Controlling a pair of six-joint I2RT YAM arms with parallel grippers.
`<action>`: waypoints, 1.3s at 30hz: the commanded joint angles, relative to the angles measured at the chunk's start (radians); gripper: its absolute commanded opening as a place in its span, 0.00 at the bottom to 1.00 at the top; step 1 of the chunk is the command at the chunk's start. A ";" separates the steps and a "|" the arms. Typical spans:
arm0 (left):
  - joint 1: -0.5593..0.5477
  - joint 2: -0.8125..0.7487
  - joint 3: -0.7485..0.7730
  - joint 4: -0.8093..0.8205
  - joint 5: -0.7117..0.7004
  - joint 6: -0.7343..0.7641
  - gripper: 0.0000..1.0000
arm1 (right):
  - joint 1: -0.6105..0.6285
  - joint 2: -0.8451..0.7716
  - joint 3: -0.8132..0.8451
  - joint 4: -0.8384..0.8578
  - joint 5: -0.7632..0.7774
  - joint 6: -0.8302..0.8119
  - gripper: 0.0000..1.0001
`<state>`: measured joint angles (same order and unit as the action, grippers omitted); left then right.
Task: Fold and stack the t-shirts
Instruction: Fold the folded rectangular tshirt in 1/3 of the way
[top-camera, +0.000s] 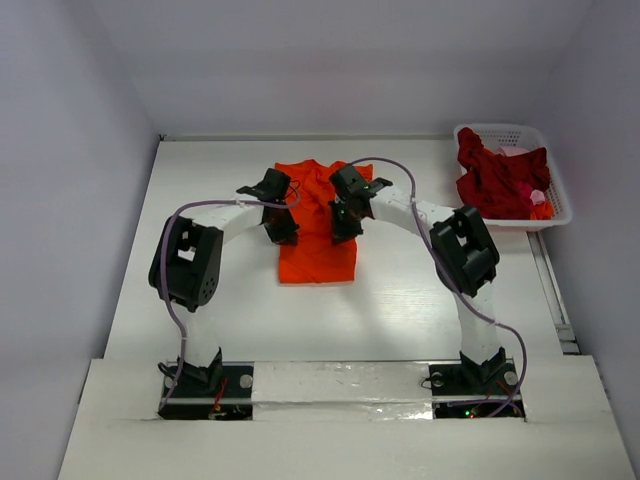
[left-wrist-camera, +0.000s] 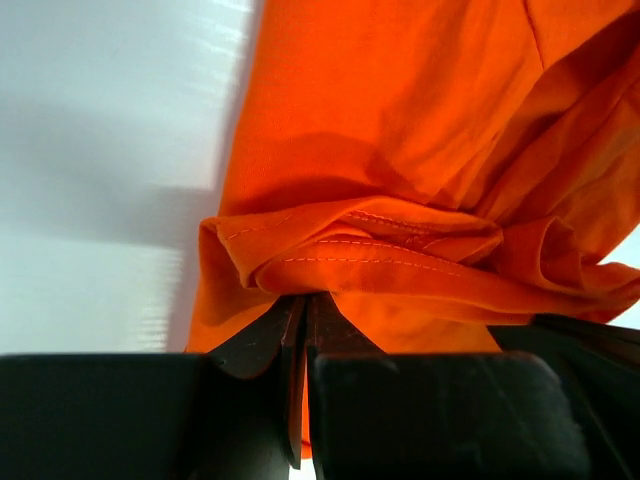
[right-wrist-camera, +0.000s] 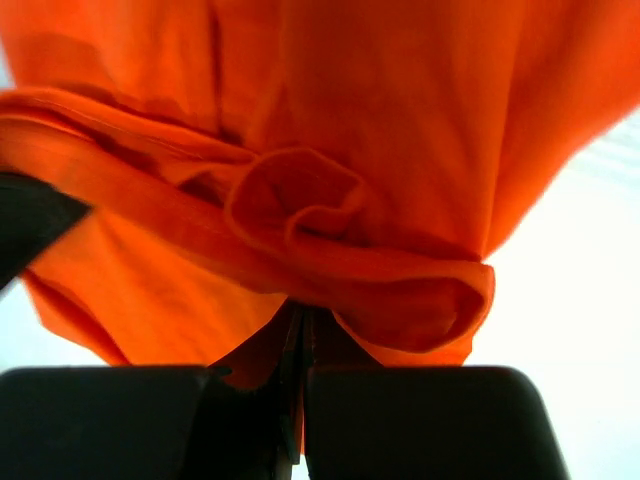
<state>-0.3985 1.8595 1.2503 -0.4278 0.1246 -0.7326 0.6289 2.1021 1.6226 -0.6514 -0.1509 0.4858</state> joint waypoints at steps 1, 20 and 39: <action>-0.002 0.009 0.046 0.004 -0.016 0.010 0.00 | 0.000 0.016 0.098 -0.010 0.017 -0.021 0.00; 0.007 0.066 0.161 -0.029 -0.042 0.025 0.00 | -0.031 0.101 0.238 -0.054 0.042 -0.033 0.00; 0.118 0.024 0.214 0.006 -0.115 0.065 0.08 | -0.225 0.023 0.267 -0.048 0.024 -0.073 0.16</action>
<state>-0.3103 1.9514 1.3899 -0.4309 0.0502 -0.7025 0.4675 2.2238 1.8355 -0.7044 -0.1184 0.4465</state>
